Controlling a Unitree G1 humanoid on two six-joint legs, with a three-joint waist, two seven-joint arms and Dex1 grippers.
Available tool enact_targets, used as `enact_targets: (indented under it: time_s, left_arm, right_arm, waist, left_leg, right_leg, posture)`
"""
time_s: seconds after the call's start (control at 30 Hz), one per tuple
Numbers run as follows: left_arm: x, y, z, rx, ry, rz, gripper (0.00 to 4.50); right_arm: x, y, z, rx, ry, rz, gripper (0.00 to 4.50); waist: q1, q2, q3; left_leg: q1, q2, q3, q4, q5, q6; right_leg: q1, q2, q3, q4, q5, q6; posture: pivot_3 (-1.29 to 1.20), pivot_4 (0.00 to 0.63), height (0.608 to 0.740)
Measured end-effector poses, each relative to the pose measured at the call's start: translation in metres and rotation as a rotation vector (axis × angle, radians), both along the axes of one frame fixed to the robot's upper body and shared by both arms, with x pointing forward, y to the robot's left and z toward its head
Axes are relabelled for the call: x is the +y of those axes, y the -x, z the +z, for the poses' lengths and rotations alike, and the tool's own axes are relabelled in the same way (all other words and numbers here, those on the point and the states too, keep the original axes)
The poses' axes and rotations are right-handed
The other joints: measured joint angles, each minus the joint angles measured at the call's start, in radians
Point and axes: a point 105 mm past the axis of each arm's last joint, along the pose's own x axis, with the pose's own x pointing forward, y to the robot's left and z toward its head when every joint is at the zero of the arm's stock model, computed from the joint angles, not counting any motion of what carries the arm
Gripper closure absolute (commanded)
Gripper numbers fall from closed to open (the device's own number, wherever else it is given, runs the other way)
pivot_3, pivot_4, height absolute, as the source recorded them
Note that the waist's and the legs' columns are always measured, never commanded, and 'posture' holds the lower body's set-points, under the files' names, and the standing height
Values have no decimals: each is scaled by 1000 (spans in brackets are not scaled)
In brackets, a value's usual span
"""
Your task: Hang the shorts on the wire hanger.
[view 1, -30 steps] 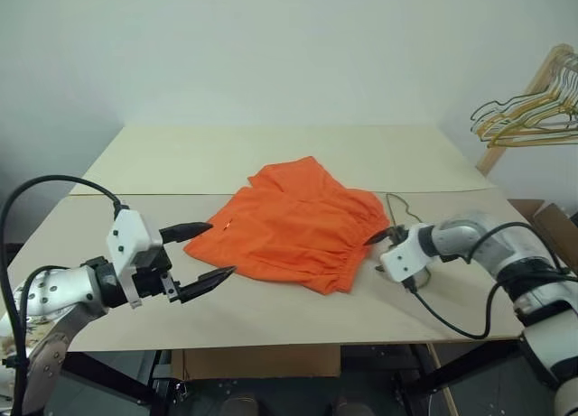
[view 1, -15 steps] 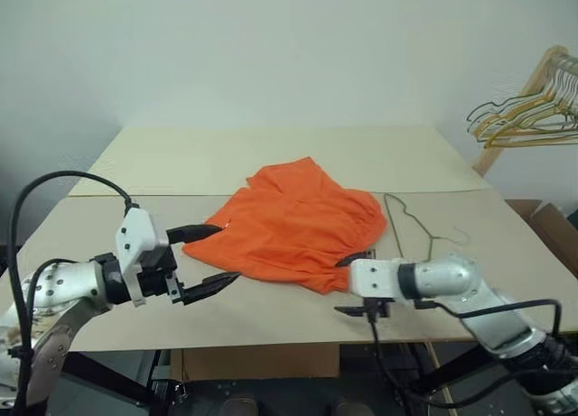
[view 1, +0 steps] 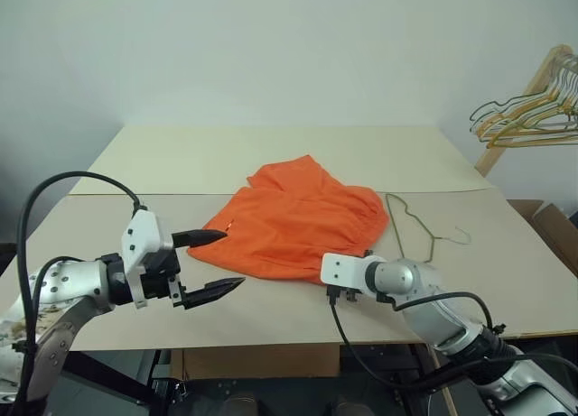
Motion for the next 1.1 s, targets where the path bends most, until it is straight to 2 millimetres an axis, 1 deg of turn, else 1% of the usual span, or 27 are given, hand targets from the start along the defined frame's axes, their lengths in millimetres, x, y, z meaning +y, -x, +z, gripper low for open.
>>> enact_targets:
  time_s: [0.1,0.17,0.3,0.37,0.5,0.57,0.63,0.7,0.83,0.87,0.93,1.03,1.1]
  left_arm:
    - [2,2,-1,7,-15,-11,0]
    - [3,3,-2,19,-35,-28,0]
    - [12,1,-8,40,-72,-28,0]
    - [21,-1,-18,43,-142,-14,0]
    - [46,-10,-49,27,-339,10,0]
    - [56,-15,-66,8,-430,11,0]
    - [62,-21,-81,-13,-509,2,0]
    - [63,-27,-90,-46,-563,-18,0]
    - [55,-49,-113,-139,-670,-33,0]
    - [52,-53,-114,-164,-679,-40,190]
    - [46,-70,-114,-238,-718,-44,614]
    - [44,-92,-117,-285,-752,-17,1534]
    - [42,-105,-119,-310,-771,-7,2232]
  right_arm:
    - [-5,3,2,-2,18,23,4477]
    - [-10,4,5,-11,27,55,4477]
    - [-30,0,8,-16,47,107,4477]
    - [-39,-1,7,-12,55,143,4477]
    - [-51,-4,7,-10,54,169,4477]
    - [-51,-6,9,-17,41,178,4477]
    - [-49,-8,11,-27,32,185,4477]
    - [-46,-9,12,-31,22,191,4477]
    - [-43,-8,13,-31,13,200,4477]
    - [-43,-8,13,-29,13,201,4493]
    - [-44,-8,13,-29,13,200,4500]
    - [-44,-8,14,-29,13,204,4500]
    - [-46,-8,15,-31,12,199,4500]
  waist:
    - [-1,0,0]
    - [-1,0,0]
    - [-2,0,1]
    - [-3,0,1]
    - [-6,0,1]
    - [-5,1,2]
    - [-3,1,2]
    - [-2,1,2]
    - [10,1,2]
    - [12,0,1]
    - [22,1,1]
    - [24,1,1]
    - [24,1,1]
  left_leg:
    - [0,0,0,0,0,0]
    - [0,0,0,0,0,0]
    - [0,0,1,0,0,0]
    - [0,0,3,0,0,0]
    - [1,0,7,-1,0,0]
    - [1,0,7,-1,0,0]
    - [0,0,7,-1,0,0]
    - [0,0,8,-1,0,0]
    - [-1,0,9,-1,0,0]
    - [-1,0,9,-1,0,0]
    - [0,0,10,-1,0,0]
    - [0,0,10,-1,0,0]
    - [0,0,10,-1,0,0]
  right_leg:
    - [0,0,0,0,0,0]
    - [0,0,0,0,0,1]
    - [1,0,0,-1,-1,1]
    - [1,0,0,-1,-1,1]
    - [0,0,0,0,-2,-1]
    - [0,0,0,0,-2,-1]
    - [0,0,0,0,-2,-1]
    - [-1,0,0,0,-2,0]
    - [-1,-1,0,0,-1,0]
    - [-1,0,0,0,-1,0]
    - [0,-1,0,0,-1,0]
    - [0,0,0,1,-1,0]
    - [0,0,0,1,-1,1]
  posture:
    - [114,0,740]
    - [114,0,740]
    - [111,0,740]
    - [110,0,740]
    - [113,0,740]
    - [111,0,740]
    - [111,0,740]
    - [108,0,740]
    - [95,0,740]
    - [90,0,740]
    - [82,0,740]
    - [75,0,740]
    - [65,0,740]
